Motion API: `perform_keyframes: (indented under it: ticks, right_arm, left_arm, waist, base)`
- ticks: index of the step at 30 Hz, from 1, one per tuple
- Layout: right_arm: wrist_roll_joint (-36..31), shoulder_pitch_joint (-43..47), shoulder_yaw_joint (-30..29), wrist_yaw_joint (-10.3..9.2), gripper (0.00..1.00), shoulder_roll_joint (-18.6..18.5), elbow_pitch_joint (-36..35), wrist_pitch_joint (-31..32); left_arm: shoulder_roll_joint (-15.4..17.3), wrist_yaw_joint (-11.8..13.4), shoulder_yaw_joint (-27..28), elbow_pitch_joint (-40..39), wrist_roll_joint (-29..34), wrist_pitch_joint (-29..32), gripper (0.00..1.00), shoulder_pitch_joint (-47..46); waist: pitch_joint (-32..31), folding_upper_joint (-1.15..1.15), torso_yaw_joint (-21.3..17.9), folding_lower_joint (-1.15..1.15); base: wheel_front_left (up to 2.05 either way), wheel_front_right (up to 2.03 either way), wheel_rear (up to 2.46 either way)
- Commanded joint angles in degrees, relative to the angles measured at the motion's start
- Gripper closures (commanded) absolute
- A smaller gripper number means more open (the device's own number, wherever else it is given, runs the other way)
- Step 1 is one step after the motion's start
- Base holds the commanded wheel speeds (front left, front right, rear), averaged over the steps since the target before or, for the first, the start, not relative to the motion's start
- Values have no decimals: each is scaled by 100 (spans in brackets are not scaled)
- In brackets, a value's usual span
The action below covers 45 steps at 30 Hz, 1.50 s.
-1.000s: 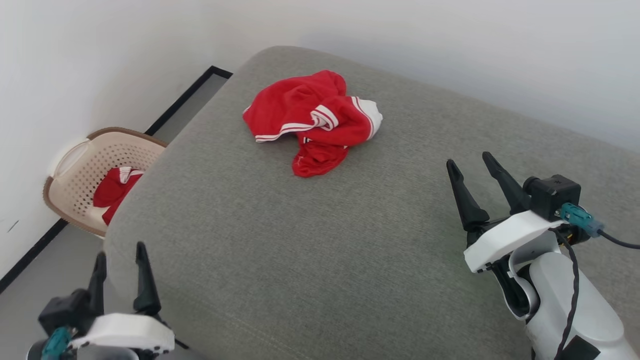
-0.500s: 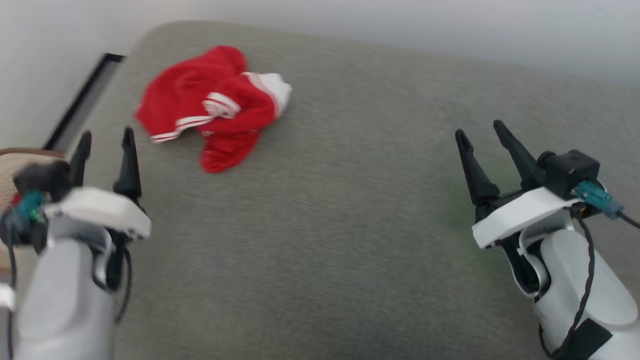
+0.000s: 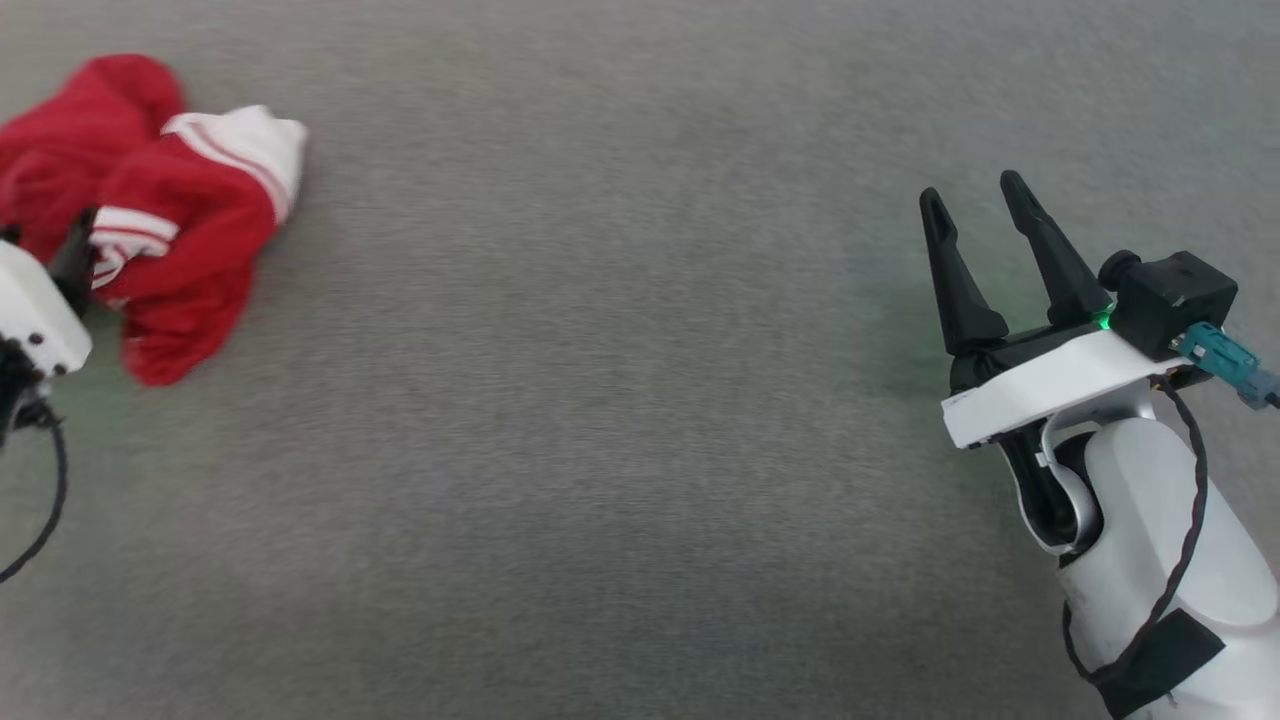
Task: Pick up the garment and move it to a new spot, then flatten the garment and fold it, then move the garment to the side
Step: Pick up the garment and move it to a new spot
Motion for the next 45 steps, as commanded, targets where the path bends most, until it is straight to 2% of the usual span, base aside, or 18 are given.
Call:
perform_keyframes:
  ticks: [1, 6, 9, 17, 18, 19, 20, 27, 30, 38, 45]
  right_arm:
    - [-54, -74, -2, -2, 0, 62, -55, -29]
    - [-60, -98, -67, -2, 0, 124, -140, -29]
    - [-77, -117, -89, -2, 0, 139, -180, -29]
    - [-126, -202, -17, -2, 0, 180, -243, -29]
    - [-125, -203, -16, -2, 0, 180, -253, -29]
    - [-131, -196, -18, -2, 0, 178, -262, -29]
    - [-136, -179, -24, -2, 0, 172, -262, -29]
    - [-105, 72, -92, -2, 0, 148, -163, -29]
    - [-70, 170, -90, -2, 0, 178, -129, -29]
    - [19, 397, -89, -2, 0, 284, -127, -29]
    - [106, 502, -202, -2, 0, 475, -224, -29]
  left_arm:
    - [220, 5, -177, 32, -222, 354, 0, -76]
    - [457, 5, -490, 176, -716, 1014, 0, -74]
    - [405, 3, -712, 300, -927, 1304, 0, -17]
    - [257, 3, -1055, 669, -1159, 1387, 1, 98]
    - [269, -1, -1110, 632, -1160, 1290, 18, 98]
    - [317, -13, -1140, 570, -1146, 1121, 64, 79]
    - [357, -13, -1125, 542, -1184, 940, 100, 45]
    - [699, 1, -1354, 184, -1086, -287, 100, -245]
    - [676, 7, -1475, -35, -1205, -620, 100, -341]
    - [508, 5, -2092, -1355, -1547, -678, 100, -557]
    - [255, 6, -2651, -2664, -1784, -374, 100, -798]
  waist:
    - [313, 0, -400, 0]
    - [496, 0, -635, 0]
    - [585, 0, -717, 0]
    - [640, 0, -916, 0]
    - [616, 0, -927, 0]
    - [584, 0, -933, 0]
    - [540, 0, -934, 0]
    - [-31, 0, -819, 0]
    - [-294, 0, -767, 0]
    - [-625, 0, -827, 0]
    - [-519, 0, -1269, 0]
  base:
    - [0, 0, 0]
    - [0, 0, 0]
    - [0, 0, 0]
    - [0, 0, 0]
    - [0, 0, 0]
    - [0, 0, 0]
    - [0, 0, 0]
    - [0, 0, 0]
    - [0, 0, 0]
    - [0, 0, 0]
    - [0, 0, 0]
